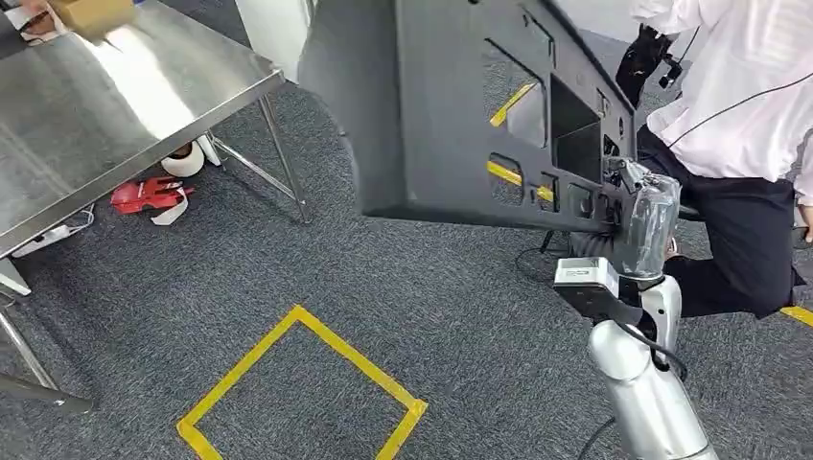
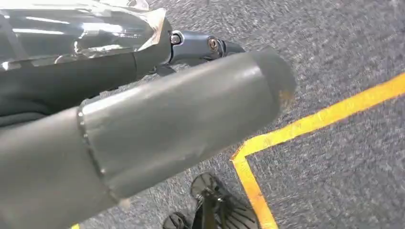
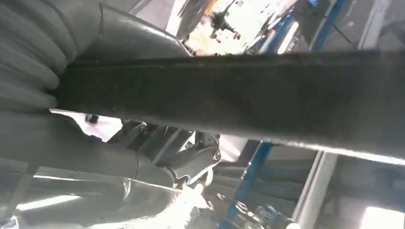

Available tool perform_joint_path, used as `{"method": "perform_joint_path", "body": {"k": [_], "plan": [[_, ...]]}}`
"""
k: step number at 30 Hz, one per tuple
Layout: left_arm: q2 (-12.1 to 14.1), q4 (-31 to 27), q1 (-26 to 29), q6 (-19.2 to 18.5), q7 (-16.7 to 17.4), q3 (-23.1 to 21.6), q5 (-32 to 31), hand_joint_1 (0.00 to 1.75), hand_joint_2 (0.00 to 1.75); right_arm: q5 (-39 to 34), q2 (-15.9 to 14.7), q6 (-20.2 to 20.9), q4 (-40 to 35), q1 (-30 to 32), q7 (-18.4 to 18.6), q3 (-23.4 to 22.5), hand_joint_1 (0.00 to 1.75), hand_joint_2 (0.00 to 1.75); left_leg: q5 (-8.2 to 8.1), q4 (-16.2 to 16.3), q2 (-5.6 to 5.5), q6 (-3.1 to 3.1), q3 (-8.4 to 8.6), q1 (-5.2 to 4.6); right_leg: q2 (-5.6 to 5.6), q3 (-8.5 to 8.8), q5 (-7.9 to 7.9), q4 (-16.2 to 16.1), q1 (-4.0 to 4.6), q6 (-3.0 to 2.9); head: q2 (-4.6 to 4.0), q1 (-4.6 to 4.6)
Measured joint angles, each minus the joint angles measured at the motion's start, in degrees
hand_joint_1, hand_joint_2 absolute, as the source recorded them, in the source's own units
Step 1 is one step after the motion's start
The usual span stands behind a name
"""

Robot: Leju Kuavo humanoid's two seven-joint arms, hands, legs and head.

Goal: Take the parts from the cabinet and place them on the table.

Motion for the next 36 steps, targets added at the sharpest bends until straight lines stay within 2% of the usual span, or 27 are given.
{"method": "perform_joint_path", "body": {"k": [1, 3, 4, 5, 6, 8, 9, 10, 13, 14, 15, 16, 18, 19, 20, 21, 22, 24, 25, 26, 27, 28, 30, 32, 34, 35, 36], "plan": [[0.0, 0.0, -0.1, 0.0, 0.0, 0.0, 0.0, 0.0, 0.0, 0.0, 0.0, 0.0, 0.0, 0.0, 0.0, 0.0, 1.75, 1.75, -1.92, 3.1, 1.78, -0.28, -1.5, 0.02, -0.5, 0.03, -0.07, 0.0, 0.15, -0.52, 0.0, -0.44], [0.1, 0.0, -0.3, -0.2, -0.1, 0.0, 0.0, 0.0, 0.0, -0.1, -0.1, 0.0, 0.0, 0.1, 0.0, 0.0, 1.75, 1.75, -5.94, 12.1, 2.88, -0.57, -6.07, 0.23, -1.67, 0.0, -0.2, 0.0, 0.43, -0.72, 0.0, -0.44], [0.0, 0.0, -0.3, -0.2, -0.1, 0.0, 0.0, 0.0, 0.0, -0.1, -0.1, 0.0, 0.0, 0.2, 0.0, 0.0, 1.75, 1.75, -6.86, 15.2, 2.94, -0.61, -7.74, 0.31, -2.23, -0.01, -0.29, 0.0, 0.55, -0.86, 0.02, -0.48], [0.0, 0.0, -0.2, -0.2, -0.1, 0.0, 0.0, 0.0, 0.0, -0.1, -0.1, 0.0, 0.0, 0.4, 0.0, 0.0, 1.75, 1.75, -6.38, 15.8, 3.0, -0.56, -8.15, 0.34, -2.84, 0.06, -0.36, 0.0, 0.68, -0.93, 0.0, -0.46], [0.0, 0.0, -0.2, -0.2, -0.1, 0.0, 0.0, 0.0, 0.0, -0.2, -0.1, 0.0, 0.0, 0.5, 0.0, 0.0, 1.75, 1.75, -4.72, 13.6, 3.09, -0.34, -7.22, 0.33, -3.42, 0.12, -0.45, 0.0, 0.77, -1.03, 0.0, -0.46], [0.1, 0.0, -0.2, -0.2, -0.2, 0.1, 0.0, 0.0, 0.0, -0.2, -0.1, 0.0, 0.0, 0.5, 0.0, -0.1, 1.75, 1.75, -0.06, 4.1, 4.17, 0.52, -2.16, 0.07, -4.47, 0.39, -0.58, 0.0, 0.97, -1.14, 0.0, -0.44], [0.1, 0.0, -0.3, -0.2, -0.3, 0.1, 0.0, 0.0, 0.0, -0.3, -0.1, 0.1, 0.0, 0.5, 0.0, -0.1, 1.75, 1.75, 1.12, -0.5, 6.68, 1.26, 0.46, -0.42, -4.89, 0.52, -0.65, 0.0, 1.04, -1.19, 0.0, -0.5], [0.2, 0.0, -0.6, -0.3, -0.3, 0.1, 0.0, 0.0, 0.0, -0.4, -0.1, 0.1, 0.0, 0.5, 0.0, -0.2, 1.75, 1.75, 0.44, -1.0, 7.13, 1.26, 0.64, -0.79, -5.12, 0.37, -0.88, 0.0, 1.57, -0.78, 0.0, -0.35], [0.4, 0.0, -0.3, -0.3, -0.4, 0.1, 0.0, 0.0, 0.0, -0.7, -0.2, 1.0, 0.0, 0.4, 0.0, -0.2, 1.75, 1.75, 0.54, -1.3, 5.77, 1.72, 0.28, -1.24, -6.33, 0.69, -0.85, -0.4, 1.27, -0.31, 0.0, -0.5], [0.3, 0.0, -0.3, -0.3, -0.4, 0.1, 0.0, 0.0, 0.0, -0.6, -0.2, 1.1, -0.1, 0.4, 0.0, -0.2, 1.75, 1.75, 1.02, -2.3, 5.3, 2.16, 0.98, -1.02, -6.31, 1.06, -0.98, -0.5, 1.72, 0.17, 0.02, -0.61], [0.2, 0.0, -0.3, -0.3, -0.4, 0.1, 0.0, 0.0, 0.0, -0.6, -0.3, 1.1, -0.1, 0.4, 0.0, -0.3, 1.75, 1.75, 1.52, -3.1, 5.09, 2.22, 1.8, -0.62, -4.14, 0.43, -1.44, 0.4, 1.37, 0.29, 0.0, -0.28], [0.1, 0.0, -0.5, -0.3, -0.4, 0.1, 0.0, 0.0, 0.0, -0.5, -0.3, 1.0, -0.2, 0.4, 0.0, -0.5, 1.75, 1.75, 1.75, -3.4, 4.84, 2.65, 1.95, -0.43, -1.9, -0.49, -2.66, 2.9, 1.22, -0.02, 0.0, -0.37], [0.2, 0.0, -0.7, -0.3, -0.4, 0.1, -0.2, 0.0, 0.0, 0.3, -0.5, 0.9, -0.2, 0.7, 0.0, -0.8, 1.75, 1.75, 1.7, -3.4, 3.96, 2.7, 1.92, -0.34, -0.77, -5.14, -6.14, 11.7, 0.96, -0.47, 0.0, 0.0], [0.1, 0.0, -0.7, -0.4, -0.5, 0.1, -0.3, 0.0, 0.0, 0.6, -0.5, 0.8, -0.2, 0.9, 0.0, -0.8, 1.75, 1.75, 1.68, -3.4, 3.52, 2.7, 1.9, -0.34, -0.68, -7.45, -7.26, 15.7, 0.81, -0.29, 0.0, 0.0], [0.1, 0.0, -0.7, -0.5, -0.5, 0.1, -0.3, 0.0, 0.0, 0.9, -0.6, 0.8, -0.2, 1.1, 0.0, -0.8, 1.75, 1.75, 1.65, -3.3, 3.07, 2.66, 1.95, -0.33, -0.68, -8.49, -7.14, 17.1, 0.76, 0.14, 0.0, 0.0], [0.1, 0.0, -0.7, -0.6, -0.5, 0.1, -0.3, 0.0, 0.0, 1.0, -0.6, 0.8, -0.2, 1.2, 0.0, -0.9, 1.75, 1.75, 1.59, -3.3, 2.69, 2.55, 2.0, -0.24, -0.68, -8.07, -5.87, 15.4, 0.58, 0.83, 0.0, 0.0], [0.0, 0.0, -0.6, -0.7, -0.5, 0.1, -0.3, 0.0, 0.0, 1.0, -0.6, 0.8, -0.2, 1.3, 0.0, -1.0, 1.75, 1.75, 1.5, -3.1, 2.34, 2.41, 2.03, -0.1, -0.68, -6.46, -3.89, 11.5, 0.39, 1.6, 0.0, 0.0], [0.0, 0.0, -0.6, -0.9, -0.5, 0.1, -0.4, 0.0, 0.0, 1.0, -0.6, 0.8, -0.2, 1.2, 0.1, -1.3, 1.75, 1.75, 0.98, -2.3, 1.69, 1.62, 1.95, 0.16, -0.6, -1.48, 0.28, 1.1, -0.24, 3.0, 0.0, 0.07], [0.2, 0.0, -0.6, -0.9, -0.6, 0.1, -0.4, 0.0, 0.0, 0.8, -0.6, 0.8, -0.2, 1.2, 0.1, -1.4, 1.75, 1.75, 0.47, -1.7, 1.39, 0.93, 1.61, -0.37, -0.38, -1.17, 0.19, 0.3, 0.23, 2.5, 0.0, 0.24], [0.3, 0.0, -0.6, -0.9, -0.6, 0.1, -0.4, 0.0, 0.0, 0.7, -0.6, 0.8, -0.3, 1.3, 0.1, -1.5, 1.75, 1.75, 0.36, -1.7, 1.31, 0.69, 1.55, -0.22, -0.37, -0.86, 0.31, 0.2, 0.11, 1.51, 0.0, 0.13], [0.3, 0.0, -0.5, -1.1, -0.7, 0.1, -0.4, 0.0, 0.0, 0.5, -0.6, 0.8, -0.3, 1.3, 0.2, -1.6, 1.75, 1.75, 0.48, -1.8, 1.31, 0.51, 1.57, -0.19, -0.37, -0.93, 0.39, 0.2, 0.34, 1.03, 0.0, 0.02], [0.3, 0.0, -0.3, -1.2, -0.7, 0.1, -0.4, 0.0, 0.0, 0.4, -0.6, 0.8, -0.3, 1.3, 0.4, -1.6, 1.75, 1.75, 0.56, -1.9, 1.3, 0.39, 1.61, -0.04, -0.38, -0.93, 0.4, 0.3, 0.51, 0.77, 0.0, 0.11], [0.4, 0.0, -0.3, -1.3, -0.8, 0.1, -0.5, 0.0, 0.0, 0.1, -0.6, 0.8, -0.4, 1.3, 0.4, -1.7, 1.75, 1.75, -0.06, -1.3, 1.56, 0.05, 1.5, 0.33, -0.4, -0.69, 0.63, 0.0, 0.03, 0.12, 0.0, 0.11], [0.5, 0.0, -0.4, -1.3, -1.1, 0.1, -0.5, 0.0, 0.0, 0.0, -0.6, 0.8, -0.5, 1.3, 0.4, -1.9, 1.75, 1.75, -3.59, 4.2, 2.64, -0.59, -1.08, 0.41, -0.43, -0.66, 0.57, 0.0, 0.15, -0.35, 0.0, -0.26], [0.6, 0.0, -0.3, -1.4, -1.3, 0.1, -0.6, 0.0, 0.0, 0.0, -0.6, 0.8, -0.5, 1.4, 0.4, -2.1, 1.75, 1.75, -6.92, 12.2, 2.87, -0.94, -5.15, 0.43, -0.49, -0.69, 0.46, 0.0, 0.34, -0.51, 0.0, -0.28], [0.6, 0.0, -0.3, -1.4, -1.5, 0.1, -0.6, 0.0, 0.0, 0.0, -0.6, 0.8, -0.5, 1.5, 0.4, -2.1, 1.75, 1.75, -7.08, 14.1, 2.87, -0.9, -6.24, 0.42, -0.5, -0.69, 0.45, 0.0, 0.44, -0.53, 0.0, -0.26], [0.6, 0.0, -0.2, -1.6, -1.7, 0.1, -0.6, 0.0, 0.0, 0.0, -0.6, 0.8, -0.5, 1.6, 0.4, -2.1, 1.75, 1.75, -5.99, 13.5, 2.87, -0.69, -6.13, 0.41, -0.49, -0.64, 0.43, 0.0, 0.56, -0.54, 0.0, -0.28]]}}
